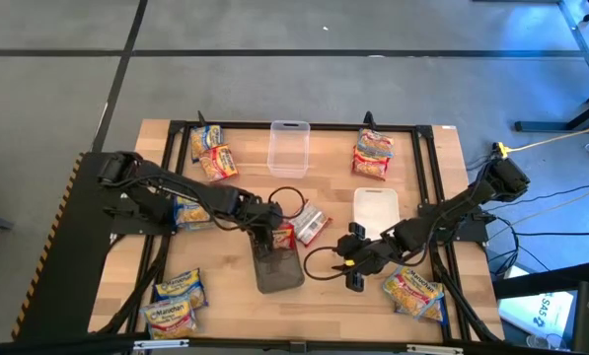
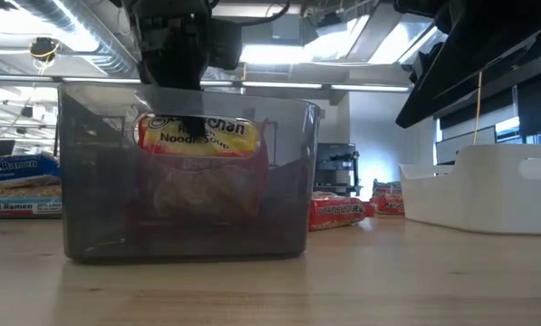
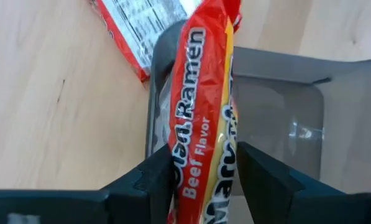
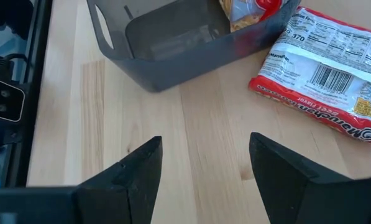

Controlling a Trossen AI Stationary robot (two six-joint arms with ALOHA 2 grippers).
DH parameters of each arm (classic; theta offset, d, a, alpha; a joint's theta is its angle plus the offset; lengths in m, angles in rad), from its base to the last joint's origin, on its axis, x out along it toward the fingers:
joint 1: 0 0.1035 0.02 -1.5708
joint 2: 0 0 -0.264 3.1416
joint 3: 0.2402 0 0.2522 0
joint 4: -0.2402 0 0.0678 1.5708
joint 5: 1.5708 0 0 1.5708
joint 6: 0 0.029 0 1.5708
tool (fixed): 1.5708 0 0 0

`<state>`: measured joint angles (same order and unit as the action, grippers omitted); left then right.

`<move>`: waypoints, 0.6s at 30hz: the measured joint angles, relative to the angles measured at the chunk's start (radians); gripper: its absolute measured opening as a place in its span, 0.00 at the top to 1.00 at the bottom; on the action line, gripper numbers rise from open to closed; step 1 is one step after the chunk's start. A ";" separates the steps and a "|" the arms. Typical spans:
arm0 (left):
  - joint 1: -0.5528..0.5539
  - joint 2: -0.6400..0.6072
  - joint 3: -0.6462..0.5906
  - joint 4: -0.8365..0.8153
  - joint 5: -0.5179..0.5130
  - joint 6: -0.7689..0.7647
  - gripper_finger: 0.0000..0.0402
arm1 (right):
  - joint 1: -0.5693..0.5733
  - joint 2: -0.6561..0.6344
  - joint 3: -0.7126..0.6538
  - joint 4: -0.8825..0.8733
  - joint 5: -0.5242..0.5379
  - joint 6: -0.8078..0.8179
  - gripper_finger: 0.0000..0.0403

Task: Sort Maruchan noodles
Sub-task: Put the red noodle pack into the gray bin

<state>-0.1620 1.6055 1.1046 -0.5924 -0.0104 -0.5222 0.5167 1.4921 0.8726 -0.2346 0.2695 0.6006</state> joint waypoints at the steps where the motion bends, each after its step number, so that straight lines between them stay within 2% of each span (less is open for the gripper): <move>1: 0.002 -0.004 0.000 -0.005 -0.007 0.001 0.60 | 0.000 0.000 0.000 0.000 0.000 0.000 0.47; 9: 0.007 -0.004 0.000 -0.012 -0.025 0.013 0.59 | 0.000 0.000 0.000 0.002 0.011 -0.006 0.47; 13: 0.014 -0.031 0.001 -0.033 -0.059 0.027 0.59 | -0.001 0.000 0.000 0.001 0.073 -0.007 0.47; 18: 0.025 -0.080 0.002 -0.055 -0.151 0.035 0.59 | -0.002 0.000 0.000 -0.001 0.171 -0.007 0.47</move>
<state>-0.1367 1.5251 1.1069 -0.6478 -0.1617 -0.4876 0.5148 1.4921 0.8730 -0.2353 0.4401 0.5938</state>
